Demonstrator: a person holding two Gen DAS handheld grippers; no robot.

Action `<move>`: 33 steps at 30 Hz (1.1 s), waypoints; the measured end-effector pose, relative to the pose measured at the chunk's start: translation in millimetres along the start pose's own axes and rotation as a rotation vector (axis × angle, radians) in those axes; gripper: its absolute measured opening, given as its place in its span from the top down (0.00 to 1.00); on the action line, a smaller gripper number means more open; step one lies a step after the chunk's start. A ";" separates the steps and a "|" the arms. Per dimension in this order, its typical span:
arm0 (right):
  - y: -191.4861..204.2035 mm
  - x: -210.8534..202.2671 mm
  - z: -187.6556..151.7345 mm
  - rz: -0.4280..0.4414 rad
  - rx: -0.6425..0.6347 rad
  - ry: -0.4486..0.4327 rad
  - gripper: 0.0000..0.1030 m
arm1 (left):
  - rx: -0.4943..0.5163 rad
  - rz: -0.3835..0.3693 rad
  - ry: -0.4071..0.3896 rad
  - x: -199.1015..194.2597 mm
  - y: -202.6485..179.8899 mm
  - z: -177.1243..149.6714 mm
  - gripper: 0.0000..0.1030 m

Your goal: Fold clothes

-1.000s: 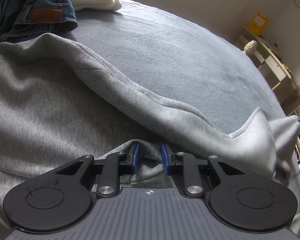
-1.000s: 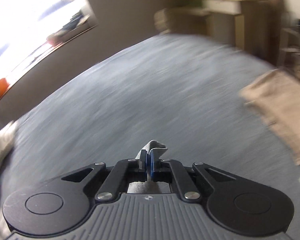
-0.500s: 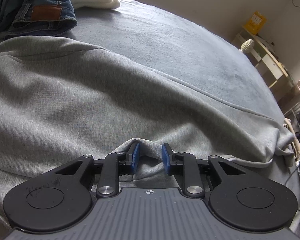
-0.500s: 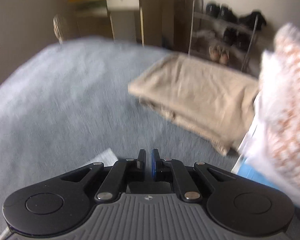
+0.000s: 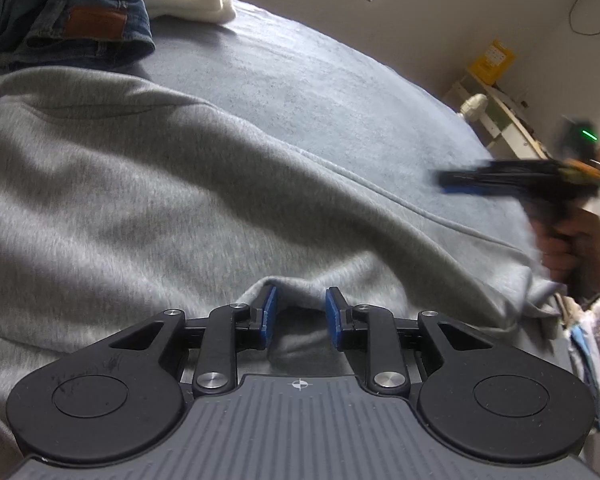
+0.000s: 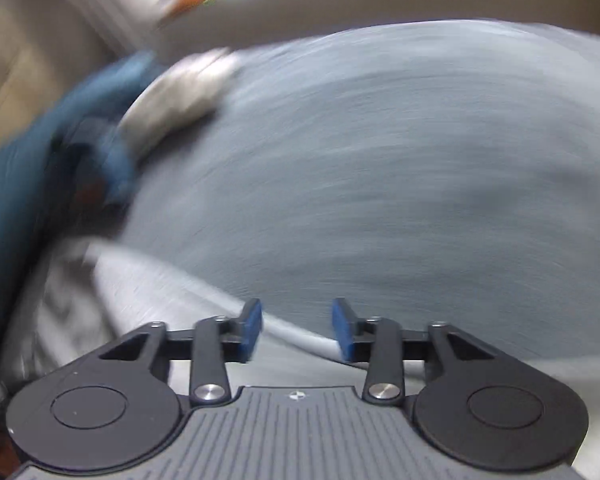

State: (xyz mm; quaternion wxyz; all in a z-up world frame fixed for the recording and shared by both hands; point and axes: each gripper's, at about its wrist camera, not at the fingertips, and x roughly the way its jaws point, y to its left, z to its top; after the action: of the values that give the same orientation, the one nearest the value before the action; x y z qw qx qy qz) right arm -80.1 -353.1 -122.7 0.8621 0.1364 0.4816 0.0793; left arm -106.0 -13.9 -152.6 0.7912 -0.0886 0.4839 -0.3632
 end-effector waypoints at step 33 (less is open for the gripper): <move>82.8 105.3 25.1 -0.288 -0.462 -0.154 0.72 | 0.180 0.252 -0.063 1.2 38.4 24.7 0.63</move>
State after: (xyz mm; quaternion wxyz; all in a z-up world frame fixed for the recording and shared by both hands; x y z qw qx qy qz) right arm -3.9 -250.2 -169.5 0.9067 -0.1278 0.3983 0.0533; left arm -66.4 7.8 -159.6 0.8501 0.0324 0.4316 -0.3000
